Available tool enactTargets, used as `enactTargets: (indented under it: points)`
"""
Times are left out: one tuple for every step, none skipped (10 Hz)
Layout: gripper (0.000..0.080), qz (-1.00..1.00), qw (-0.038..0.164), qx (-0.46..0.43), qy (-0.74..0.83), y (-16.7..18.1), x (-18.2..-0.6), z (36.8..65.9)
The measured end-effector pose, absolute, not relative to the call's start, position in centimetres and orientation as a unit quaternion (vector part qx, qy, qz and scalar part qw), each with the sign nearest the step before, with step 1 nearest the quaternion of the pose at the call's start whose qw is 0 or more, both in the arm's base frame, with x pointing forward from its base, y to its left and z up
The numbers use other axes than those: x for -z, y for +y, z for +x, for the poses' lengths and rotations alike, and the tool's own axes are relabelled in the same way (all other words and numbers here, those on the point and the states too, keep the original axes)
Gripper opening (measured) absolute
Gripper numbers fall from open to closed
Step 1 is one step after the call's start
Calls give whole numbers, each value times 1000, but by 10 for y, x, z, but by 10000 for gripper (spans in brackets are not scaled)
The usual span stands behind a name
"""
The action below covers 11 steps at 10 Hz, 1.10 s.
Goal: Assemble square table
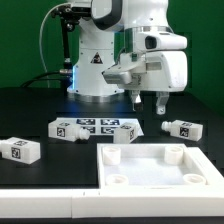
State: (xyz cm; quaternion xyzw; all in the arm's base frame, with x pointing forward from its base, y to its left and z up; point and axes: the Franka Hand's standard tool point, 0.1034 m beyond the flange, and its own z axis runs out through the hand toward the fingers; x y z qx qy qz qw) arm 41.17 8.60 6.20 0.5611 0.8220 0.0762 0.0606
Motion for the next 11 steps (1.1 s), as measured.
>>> enactTargets:
  points:
    - [649, 595, 58, -79, 798, 86, -62, 413]
    - [649, 618, 55, -80, 780, 86, -62, 413]
    - [649, 676, 48, -90, 729, 95, -64, 413]
    - [649, 731, 37, -101, 674, 120, -67, 411]
    - [649, 772, 30, -104, 626, 139, -71, 416]
    - [649, 824, 20, -109, 555, 158, -75, 425]
    - [649, 869, 4, -108, 483, 180, -70, 422]
    - [649, 892, -3, -107, 440, 189, -67, 422]
    - [649, 898, -5, -106, 427, 188, -67, 422]
    - [649, 902, -6, -106, 418, 187, -67, 422]
    - [649, 902, -5, -101, 420, 187, -66, 421]
